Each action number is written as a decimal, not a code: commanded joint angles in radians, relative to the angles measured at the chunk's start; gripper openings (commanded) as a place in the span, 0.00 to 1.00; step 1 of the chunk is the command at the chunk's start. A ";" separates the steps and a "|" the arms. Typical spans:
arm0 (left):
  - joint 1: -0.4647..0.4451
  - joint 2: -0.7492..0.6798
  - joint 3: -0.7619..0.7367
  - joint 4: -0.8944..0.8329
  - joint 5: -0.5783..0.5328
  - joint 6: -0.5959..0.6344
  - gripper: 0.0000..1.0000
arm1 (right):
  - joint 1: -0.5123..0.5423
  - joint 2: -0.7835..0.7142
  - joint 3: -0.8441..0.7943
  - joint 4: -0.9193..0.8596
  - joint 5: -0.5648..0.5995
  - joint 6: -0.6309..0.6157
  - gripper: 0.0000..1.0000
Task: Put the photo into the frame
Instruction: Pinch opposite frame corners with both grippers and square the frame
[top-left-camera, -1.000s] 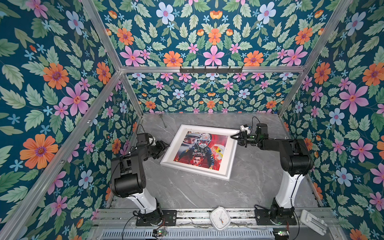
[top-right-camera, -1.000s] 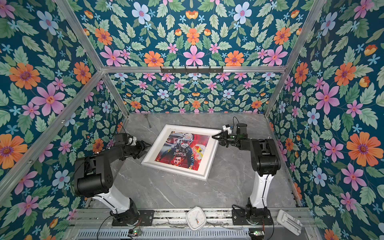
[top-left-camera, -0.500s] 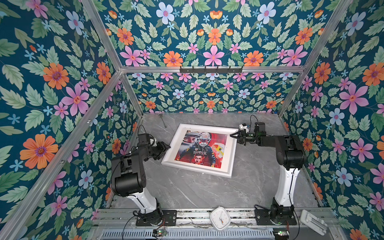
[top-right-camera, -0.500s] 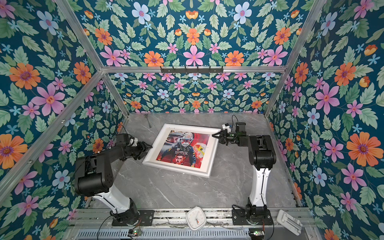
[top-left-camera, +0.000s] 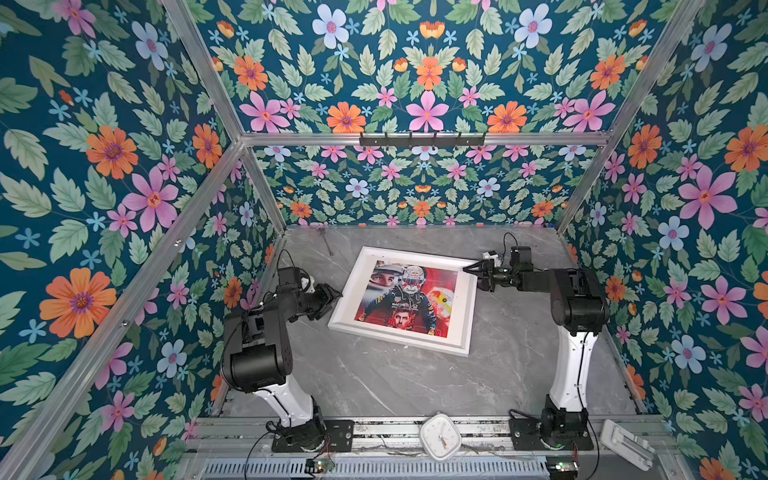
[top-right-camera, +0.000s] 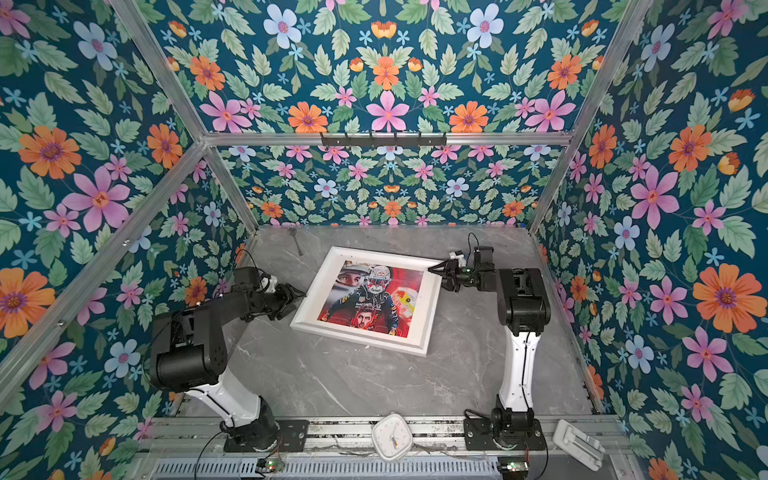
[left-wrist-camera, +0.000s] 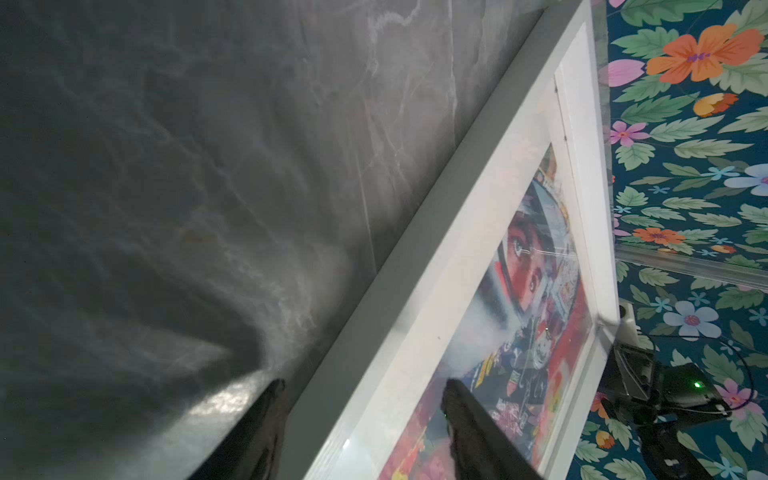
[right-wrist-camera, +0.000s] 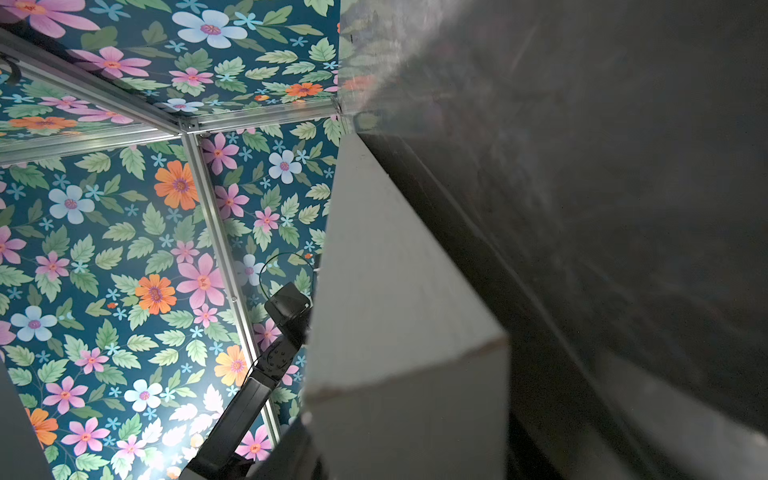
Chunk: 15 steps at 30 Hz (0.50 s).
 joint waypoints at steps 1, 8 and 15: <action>-0.004 0.000 0.000 -0.017 0.005 0.011 0.63 | 0.000 -0.021 0.003 -0.023 0.007 0.019 0.55; -0.013 -0.008 -0.015 -0.023 0.003 0.016 0.63 | -0.004 -0.077 0.027 -0.232 0.126 -0.043 0.61; -0.027 -0.010 -0.037 -0.018 0.005 0.017 0.63 | -0.006 -0.137 0.113 -0.537 0.342 -0.181 0.68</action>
